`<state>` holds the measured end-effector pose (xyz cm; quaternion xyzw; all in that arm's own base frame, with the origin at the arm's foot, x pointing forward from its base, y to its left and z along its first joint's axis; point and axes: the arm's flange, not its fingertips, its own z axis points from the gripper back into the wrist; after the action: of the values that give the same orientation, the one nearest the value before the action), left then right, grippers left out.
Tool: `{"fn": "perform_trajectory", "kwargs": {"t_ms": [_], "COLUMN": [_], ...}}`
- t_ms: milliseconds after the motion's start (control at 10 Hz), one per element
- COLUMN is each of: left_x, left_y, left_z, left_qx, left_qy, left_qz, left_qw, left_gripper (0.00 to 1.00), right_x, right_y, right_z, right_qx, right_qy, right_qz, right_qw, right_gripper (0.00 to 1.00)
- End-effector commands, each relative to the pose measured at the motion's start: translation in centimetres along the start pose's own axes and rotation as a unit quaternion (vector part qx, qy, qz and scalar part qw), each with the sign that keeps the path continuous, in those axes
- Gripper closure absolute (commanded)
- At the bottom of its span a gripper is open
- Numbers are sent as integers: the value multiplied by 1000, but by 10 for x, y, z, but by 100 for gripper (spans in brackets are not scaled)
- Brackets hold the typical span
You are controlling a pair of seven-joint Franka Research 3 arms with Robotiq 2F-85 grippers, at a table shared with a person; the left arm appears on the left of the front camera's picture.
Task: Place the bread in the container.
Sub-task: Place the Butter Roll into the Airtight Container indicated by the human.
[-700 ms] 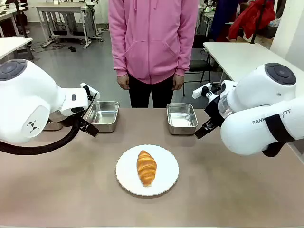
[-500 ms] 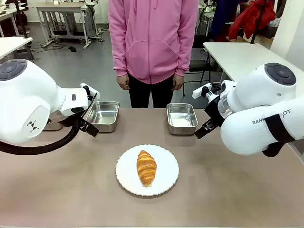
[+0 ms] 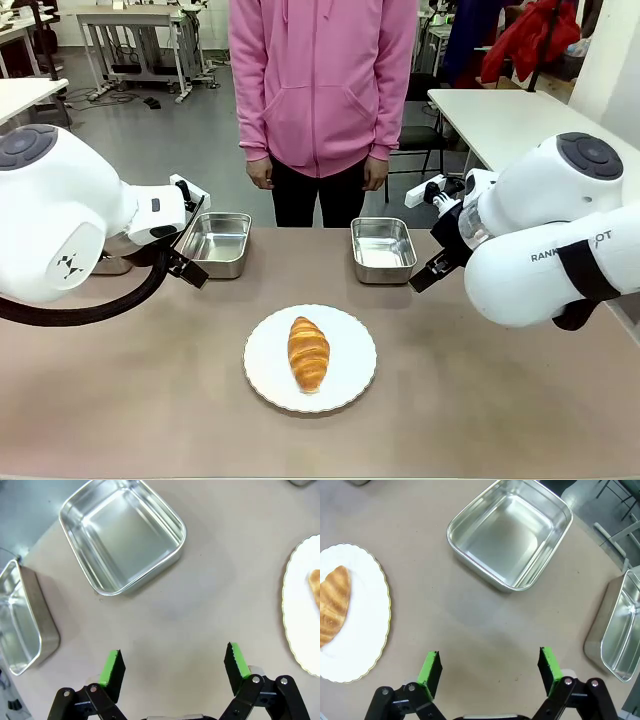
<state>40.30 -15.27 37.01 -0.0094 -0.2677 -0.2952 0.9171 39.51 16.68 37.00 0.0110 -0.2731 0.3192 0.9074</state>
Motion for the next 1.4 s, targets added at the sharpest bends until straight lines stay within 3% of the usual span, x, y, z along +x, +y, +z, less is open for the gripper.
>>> {"fn": "perform_trajectory", "kwargs": {"t_ms": [0, 200, 400, 600, 800, 1000, 1100, 1200, 1300], "left_x": [0, 0, 28, 46, 41, 19, 10, 2, 4], "left_y": [1, 0, 60, 127, 201, 257, 280, 291, 288], "left_z": [0, 0, 45, 82, 113, 126, 128, 123, 122], "left_qx": [0, 0, -38, -90, -152, -203, -206, -223, -186], "left_qy": [0, 0, -39, -32, -56, -73, -103, -120, -115], "left_qz": [1, 0, 30, 21, 1, -71, -52, -65, -77], "left_qw": [1000, 1000, 998, 995, 987, 974, 972, 965, 973], "left_gripper": [0, 0, 0, 0, 0, 0, 0, 0, 0], "right_x": [0, 0, 45, 65, 50, 17, 1, -18, -26], "right_y": [0, 0, -43, -98, -168, -227, -249, -263, -269], "right_z": [0, 0, 41, 89, 128, 151, 157, 159, 157], "right_qx": [0, 0, 8, 15, 52, 90, 95, 96, 96], "right_qy": [-1, 0, -27, -53, -85, -128, -167, -186, -218], "right_qz": [0, 0, -9, -22, -29, -4, 1, -2, -2], "right_qw": [1000, 1000, 1000, 998, 995, 988, 981, 978, 971], "right_gripper": [0, 0, 0, 0, 0, 0, 0, 0, 0]}}
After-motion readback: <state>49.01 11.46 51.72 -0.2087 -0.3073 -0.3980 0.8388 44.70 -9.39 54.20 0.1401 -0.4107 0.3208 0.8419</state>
